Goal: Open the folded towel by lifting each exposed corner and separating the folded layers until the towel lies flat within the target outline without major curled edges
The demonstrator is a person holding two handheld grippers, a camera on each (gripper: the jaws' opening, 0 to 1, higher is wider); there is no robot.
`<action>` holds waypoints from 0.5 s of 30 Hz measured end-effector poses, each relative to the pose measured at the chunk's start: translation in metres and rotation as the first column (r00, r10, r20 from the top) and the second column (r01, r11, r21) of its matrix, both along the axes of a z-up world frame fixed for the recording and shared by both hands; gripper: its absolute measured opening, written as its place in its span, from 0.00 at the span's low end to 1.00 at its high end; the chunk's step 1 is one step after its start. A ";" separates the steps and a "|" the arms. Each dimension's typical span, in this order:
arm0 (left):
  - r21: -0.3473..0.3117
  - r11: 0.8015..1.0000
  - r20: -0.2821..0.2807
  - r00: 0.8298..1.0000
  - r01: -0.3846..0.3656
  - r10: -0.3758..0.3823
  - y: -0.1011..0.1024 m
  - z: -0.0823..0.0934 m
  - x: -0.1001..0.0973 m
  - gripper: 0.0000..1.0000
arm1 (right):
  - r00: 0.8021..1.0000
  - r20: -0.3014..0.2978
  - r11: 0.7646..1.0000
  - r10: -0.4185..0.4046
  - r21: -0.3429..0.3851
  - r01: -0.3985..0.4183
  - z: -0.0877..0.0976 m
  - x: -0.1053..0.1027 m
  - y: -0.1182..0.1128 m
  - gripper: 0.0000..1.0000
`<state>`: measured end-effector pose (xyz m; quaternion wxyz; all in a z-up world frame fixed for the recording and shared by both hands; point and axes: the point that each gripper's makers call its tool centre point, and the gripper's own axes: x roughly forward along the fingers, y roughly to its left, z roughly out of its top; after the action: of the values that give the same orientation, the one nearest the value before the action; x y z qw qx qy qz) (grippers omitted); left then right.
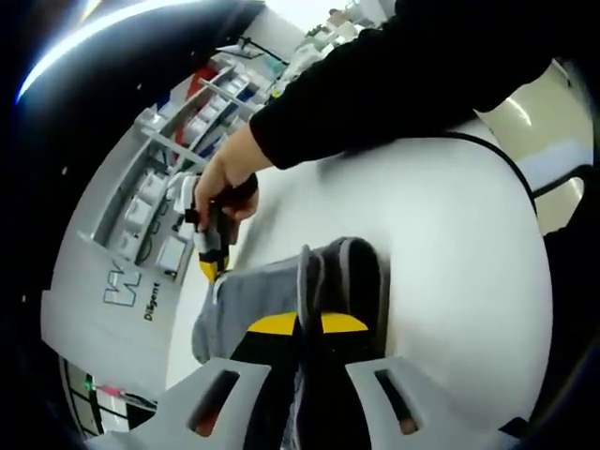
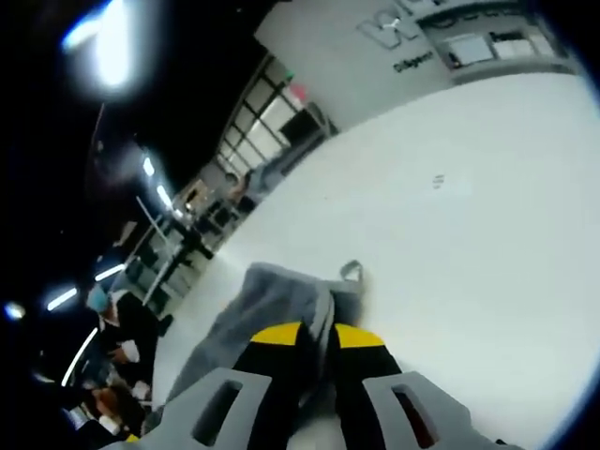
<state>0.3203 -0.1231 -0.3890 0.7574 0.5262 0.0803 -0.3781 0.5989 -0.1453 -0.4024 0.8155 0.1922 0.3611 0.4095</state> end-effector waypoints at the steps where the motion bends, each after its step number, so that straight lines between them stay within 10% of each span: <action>1: 0.002 1.000 0.000 1.000 0.001 -0.001 0.000 0.000 0.000 0.06 | 1.000 -0.001 1.000 0.000 -0.002 0.000 0.000 0.000 0.000 0.07; 15: 0.012 1.000 -0.004 1.000 0.007 -0.007 0.001 -0.004 0.007 0.06 | 1.000 -0.001 1.000 -0.004 -0.013 0.004 0.001 0.012 -0.002 0.04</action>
<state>0.3270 -0.1225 -0.3926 0.7526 0.5304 0.0822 -0.3815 0.6111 -0.1474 -0.4015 0.8173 0.1877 0.3638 0.4056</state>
